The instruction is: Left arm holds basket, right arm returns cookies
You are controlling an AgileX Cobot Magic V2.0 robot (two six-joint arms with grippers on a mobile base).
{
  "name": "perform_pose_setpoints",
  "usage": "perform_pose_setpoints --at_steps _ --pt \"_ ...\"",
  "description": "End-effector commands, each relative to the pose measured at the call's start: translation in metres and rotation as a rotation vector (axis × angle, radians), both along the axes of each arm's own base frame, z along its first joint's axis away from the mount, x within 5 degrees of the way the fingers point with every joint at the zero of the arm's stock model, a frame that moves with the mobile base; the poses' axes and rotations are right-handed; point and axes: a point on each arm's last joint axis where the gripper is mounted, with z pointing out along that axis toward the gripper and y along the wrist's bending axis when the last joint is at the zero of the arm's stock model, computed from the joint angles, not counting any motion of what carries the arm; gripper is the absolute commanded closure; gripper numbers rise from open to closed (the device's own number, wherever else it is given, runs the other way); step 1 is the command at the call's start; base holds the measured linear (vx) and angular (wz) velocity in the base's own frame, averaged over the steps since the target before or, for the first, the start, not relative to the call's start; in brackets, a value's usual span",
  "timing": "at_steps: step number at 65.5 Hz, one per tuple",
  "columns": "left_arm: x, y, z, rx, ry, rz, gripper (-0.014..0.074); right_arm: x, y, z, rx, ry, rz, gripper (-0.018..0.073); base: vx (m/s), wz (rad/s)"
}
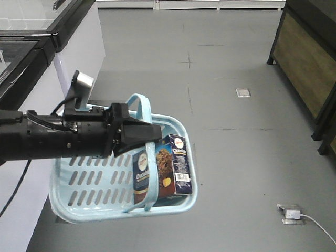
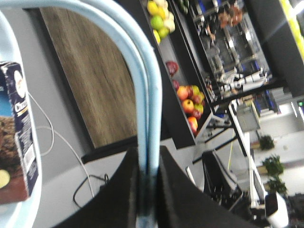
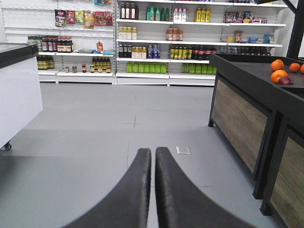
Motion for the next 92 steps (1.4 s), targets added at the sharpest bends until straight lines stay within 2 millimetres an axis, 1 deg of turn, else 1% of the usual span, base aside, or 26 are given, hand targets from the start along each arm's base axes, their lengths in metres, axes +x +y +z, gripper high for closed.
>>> perform_pose_setpoints --at_steps 1,10,20,92 --pt "-0.014 -0.008 0.027 -0.142 -0.048 -0.026 0.0600 0.000 0.000 0.001 -0.014 -0.069 0.001 0.0568 0.00 0.00" --pt "-0.022 -0.016 0.018 -0.121 -0.040 -0.061 0.0600 0.000 0.000 0.001 -0.014 -0.069 0.001 0.0568 0.00 0.00" --pt "-0.028 -0.023 0.018 -0.129 -0.042 -0.104 0.0600 0.000 0.000 0.001 -0.014 -0.069 0.001 0.0568 0.00 0.00" --pt "-0.031 -0.024 0.019 -0.146 -0.024 -0.129 0.0599 0.000 0.000 0.001 -0.014 -0.068 -0.001 0.0568 0.00 0.00"
